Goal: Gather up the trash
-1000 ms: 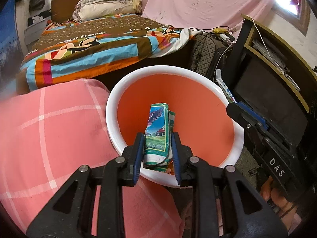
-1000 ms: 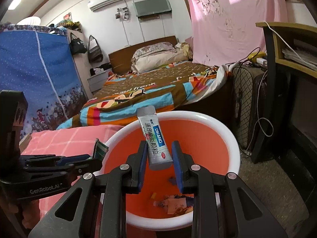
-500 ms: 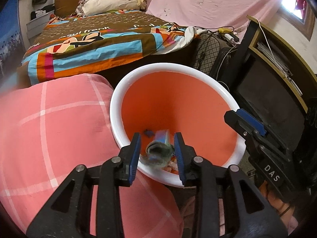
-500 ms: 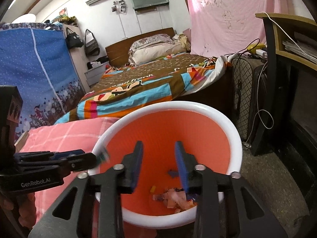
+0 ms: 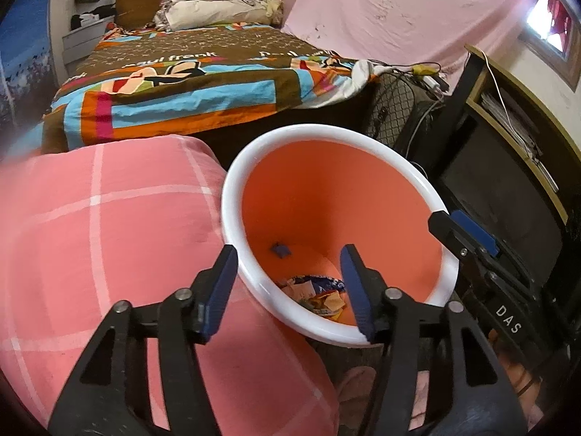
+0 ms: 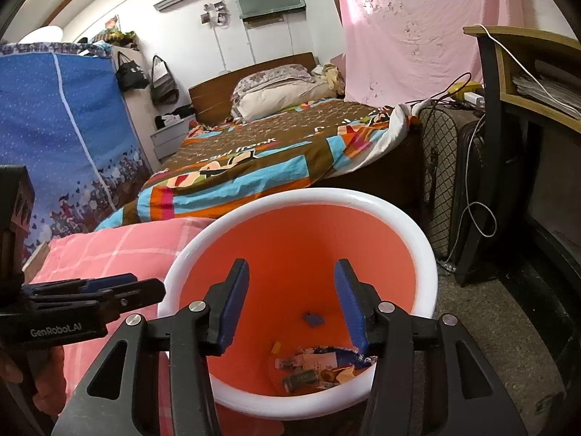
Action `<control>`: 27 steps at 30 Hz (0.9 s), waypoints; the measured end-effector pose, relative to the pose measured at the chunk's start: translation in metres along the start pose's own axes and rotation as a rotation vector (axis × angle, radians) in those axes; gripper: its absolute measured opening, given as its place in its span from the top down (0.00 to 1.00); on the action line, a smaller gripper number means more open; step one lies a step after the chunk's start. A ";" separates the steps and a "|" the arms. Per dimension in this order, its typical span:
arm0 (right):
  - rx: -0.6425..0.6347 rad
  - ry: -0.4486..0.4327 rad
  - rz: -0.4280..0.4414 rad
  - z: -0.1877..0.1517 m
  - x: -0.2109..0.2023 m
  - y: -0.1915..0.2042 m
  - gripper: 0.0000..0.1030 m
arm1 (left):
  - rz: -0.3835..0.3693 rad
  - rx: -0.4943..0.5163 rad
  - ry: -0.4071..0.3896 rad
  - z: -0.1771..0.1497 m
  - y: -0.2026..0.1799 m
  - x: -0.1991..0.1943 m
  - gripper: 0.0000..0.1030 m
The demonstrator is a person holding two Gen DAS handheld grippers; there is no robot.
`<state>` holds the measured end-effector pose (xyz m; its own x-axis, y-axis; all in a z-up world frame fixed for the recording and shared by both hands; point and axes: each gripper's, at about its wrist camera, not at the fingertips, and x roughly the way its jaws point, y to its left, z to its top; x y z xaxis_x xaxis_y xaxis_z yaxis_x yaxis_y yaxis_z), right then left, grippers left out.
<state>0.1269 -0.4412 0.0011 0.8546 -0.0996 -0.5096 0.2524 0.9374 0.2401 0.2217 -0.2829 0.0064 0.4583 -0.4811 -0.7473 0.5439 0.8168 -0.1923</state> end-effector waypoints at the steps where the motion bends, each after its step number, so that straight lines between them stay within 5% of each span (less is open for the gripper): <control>1: 0.002 -0.002 0.000 0.000 0.000 0.000 0.50 | 0.002 -0.002 -0.005 0.000 0.001 -0.001 0.35; 15: 0.019 -0.062 0.000 0.005 -0.008 0.000 0.20 | 0.124 -0.022 -0.129 -0.006 0.018 -0.029 0.00; 27: 0.020 -0.106 0.010 0.004 -0.012 0.010 0.00 | 0.197 -0.112 -0.246 -0.022 0.051 -0.054 0.00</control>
<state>0.1205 -0.4323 0.0129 0.9001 -0.1260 -0.4171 0.2519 0.9316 0.2621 0.2086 -0.2084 0.0229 0.7103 -0.3614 -0.6041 0.3531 0.9253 -0.1384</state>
